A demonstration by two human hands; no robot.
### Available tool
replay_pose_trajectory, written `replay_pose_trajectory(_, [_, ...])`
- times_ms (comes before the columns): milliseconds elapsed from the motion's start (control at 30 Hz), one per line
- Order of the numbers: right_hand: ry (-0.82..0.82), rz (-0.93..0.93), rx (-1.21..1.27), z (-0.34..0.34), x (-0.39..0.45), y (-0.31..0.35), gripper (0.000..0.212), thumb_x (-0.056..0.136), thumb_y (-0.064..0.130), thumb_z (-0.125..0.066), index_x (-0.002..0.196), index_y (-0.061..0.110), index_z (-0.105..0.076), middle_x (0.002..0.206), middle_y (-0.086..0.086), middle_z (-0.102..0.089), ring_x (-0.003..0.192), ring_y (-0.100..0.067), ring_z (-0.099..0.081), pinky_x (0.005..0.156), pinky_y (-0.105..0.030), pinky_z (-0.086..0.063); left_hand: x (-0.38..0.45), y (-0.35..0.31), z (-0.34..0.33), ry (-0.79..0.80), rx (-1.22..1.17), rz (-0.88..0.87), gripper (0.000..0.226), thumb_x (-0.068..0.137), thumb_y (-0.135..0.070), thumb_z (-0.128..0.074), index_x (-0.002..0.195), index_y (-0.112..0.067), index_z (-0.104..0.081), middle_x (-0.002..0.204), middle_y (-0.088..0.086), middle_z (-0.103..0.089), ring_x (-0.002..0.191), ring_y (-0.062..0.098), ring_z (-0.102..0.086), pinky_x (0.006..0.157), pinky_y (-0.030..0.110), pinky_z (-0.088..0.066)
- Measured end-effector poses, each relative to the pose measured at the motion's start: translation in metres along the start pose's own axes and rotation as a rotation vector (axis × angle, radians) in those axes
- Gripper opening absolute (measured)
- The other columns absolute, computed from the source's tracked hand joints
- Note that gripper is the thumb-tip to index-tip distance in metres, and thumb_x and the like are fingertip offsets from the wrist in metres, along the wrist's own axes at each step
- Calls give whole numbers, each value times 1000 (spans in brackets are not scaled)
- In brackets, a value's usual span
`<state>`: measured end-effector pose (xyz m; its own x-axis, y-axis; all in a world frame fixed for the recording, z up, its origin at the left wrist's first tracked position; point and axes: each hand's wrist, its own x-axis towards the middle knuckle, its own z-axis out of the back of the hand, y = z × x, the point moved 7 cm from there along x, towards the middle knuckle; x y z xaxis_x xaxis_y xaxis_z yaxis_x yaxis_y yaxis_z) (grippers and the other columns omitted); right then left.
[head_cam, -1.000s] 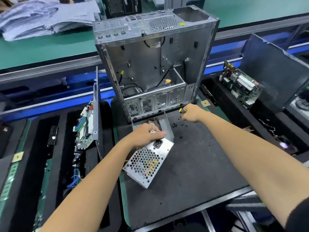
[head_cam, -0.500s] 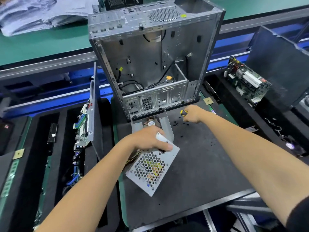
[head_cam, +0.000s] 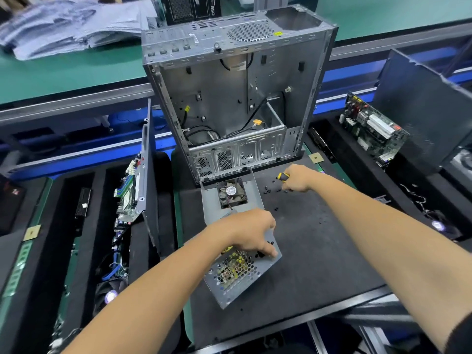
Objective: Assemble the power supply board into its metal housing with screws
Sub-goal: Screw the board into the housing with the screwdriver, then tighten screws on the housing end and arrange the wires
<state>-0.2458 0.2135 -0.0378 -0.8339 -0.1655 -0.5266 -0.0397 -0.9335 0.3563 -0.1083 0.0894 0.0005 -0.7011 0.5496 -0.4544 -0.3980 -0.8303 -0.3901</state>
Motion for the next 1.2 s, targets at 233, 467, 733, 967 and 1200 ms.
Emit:
replay_pose_trajectory(233, [15, 43, -15, -5, 0, 14, 25, 81, 8, -61, 62, 11, -44, 60, -7, -46, 48, -21, -36, 47, -22, -29, -10, -18, -1, 3, 47, -52, 46, 80, -46, -72, 81, -5, -52, 68, 5, -49, 54, 19, -42, 45, 29, -25])
replay_pose_trajectory(467, [134, 252, 45, -9, -19, 65, 22, 76, 15, -67, 62, 7, -52, 52, -5, -53, 41, -19, -38, 39, -18, -30, -16, -14, -6, -87, 141, -24, 38, 82, -42, -69, 81, -9, -50, 78, 5, -53, 73, 29, -53, 53, 32, -35])
replay_pose_trajectory(733, [180, 611, -129, -44, -60, 161, 15, 74, 11, -75, 82, 4, -64, 71, -2, -62, 60, -14, -53, 58, -31, -47, -16, -15, -20, -194, 151, -21, 29, 86, -38, -63, 85, -16, -44, 100, 13, -58, 86, 32, -56, 59, 32, -28])
replay_pose_trajectory(967, [64, 706, -550, -77, -66, 176, 43, 75, 19, -74, 63, 19, -32, 75, -7, -49, 69, -24, -44, 56, -30, -30, -1, -23, -37, -270, 152, 34, 32, 88, -26, -58, 112, -5, -55, 109, 15, -60, 97, 34, -59, 67, 35, -42])
replay_pose_trajectory(1200, [25, 730, -578, -81, -73, 165, 42, 76, 9, -64, 61, 17, -26, 66, -8, -35, 63, -24, -31, 53, -31, -24, 11, -26, -62, -228, 129, 93, 23, 91, -22, -56, 105, -5, -55, 103, 16, -60, 95, 36, -60, 66, 35, -39])
